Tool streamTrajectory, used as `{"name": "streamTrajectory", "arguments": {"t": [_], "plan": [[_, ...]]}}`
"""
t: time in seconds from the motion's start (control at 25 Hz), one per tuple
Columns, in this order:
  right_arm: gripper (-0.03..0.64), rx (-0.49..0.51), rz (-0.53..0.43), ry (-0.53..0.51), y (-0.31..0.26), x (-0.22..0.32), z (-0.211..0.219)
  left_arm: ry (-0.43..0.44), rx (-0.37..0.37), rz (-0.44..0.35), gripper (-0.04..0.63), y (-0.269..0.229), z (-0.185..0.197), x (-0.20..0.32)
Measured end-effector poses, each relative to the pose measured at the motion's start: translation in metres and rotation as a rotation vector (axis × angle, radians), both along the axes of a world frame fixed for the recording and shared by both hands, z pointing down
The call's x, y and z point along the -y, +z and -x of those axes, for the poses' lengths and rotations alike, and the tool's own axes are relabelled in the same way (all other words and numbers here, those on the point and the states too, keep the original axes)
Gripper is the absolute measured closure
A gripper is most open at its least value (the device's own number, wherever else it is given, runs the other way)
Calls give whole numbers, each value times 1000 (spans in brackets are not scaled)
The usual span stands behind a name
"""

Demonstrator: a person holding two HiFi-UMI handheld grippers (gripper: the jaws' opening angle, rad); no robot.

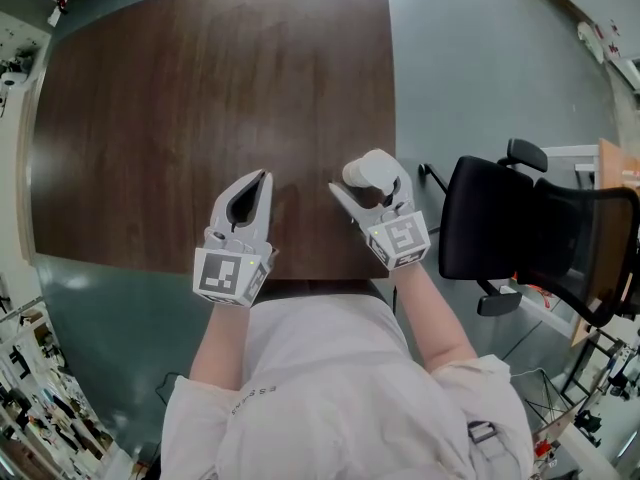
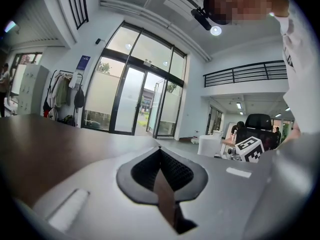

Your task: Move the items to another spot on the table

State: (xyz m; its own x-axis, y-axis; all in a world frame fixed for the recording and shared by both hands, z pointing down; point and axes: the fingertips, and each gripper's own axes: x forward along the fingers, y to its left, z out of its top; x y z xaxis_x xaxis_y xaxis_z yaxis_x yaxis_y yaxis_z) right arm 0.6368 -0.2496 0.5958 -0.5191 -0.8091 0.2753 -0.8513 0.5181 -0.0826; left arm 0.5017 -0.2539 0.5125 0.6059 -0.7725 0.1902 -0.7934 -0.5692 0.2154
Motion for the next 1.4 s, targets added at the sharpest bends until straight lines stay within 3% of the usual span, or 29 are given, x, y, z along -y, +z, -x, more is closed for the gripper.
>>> {"name": "streamTrajectory", "arguments": {"t": [0.16, 0.4, 0.44, 0.56, 0.72, 1.0, 1.2, 1.4], "plan": [[207, 26, 5, 33, -15, -6, -9, -10, 3, -10, 578, -15, 4, -4], [217, 79, -87, 112, -75, -22, -24, -6, -9, -33, 578, -39, 5, -12], [242, 79, -98, 126, -85, -25, -28, -4, -12, -42, 578, -46, 4, -13], [497, 38, -142, 146, -109, -35, -40, 1, -17, -74, 578, -64, -3, -19], [624, 26, -160, 167, -125, -36, -54, -21, -16, -113, 578, -71, -2, -25], [624, 114, -147, 181, -151, -37, -37, -67, 12, -88, 578, -66, 35, -40], [624, 145, -155, 115, -173, -46, 25, -80, 5, -110, 578, -72, 76, -46], [624, 134, -140, 104, -160, -51, 93, -54, 12, -161, 578, -79, 134, -60]]}}
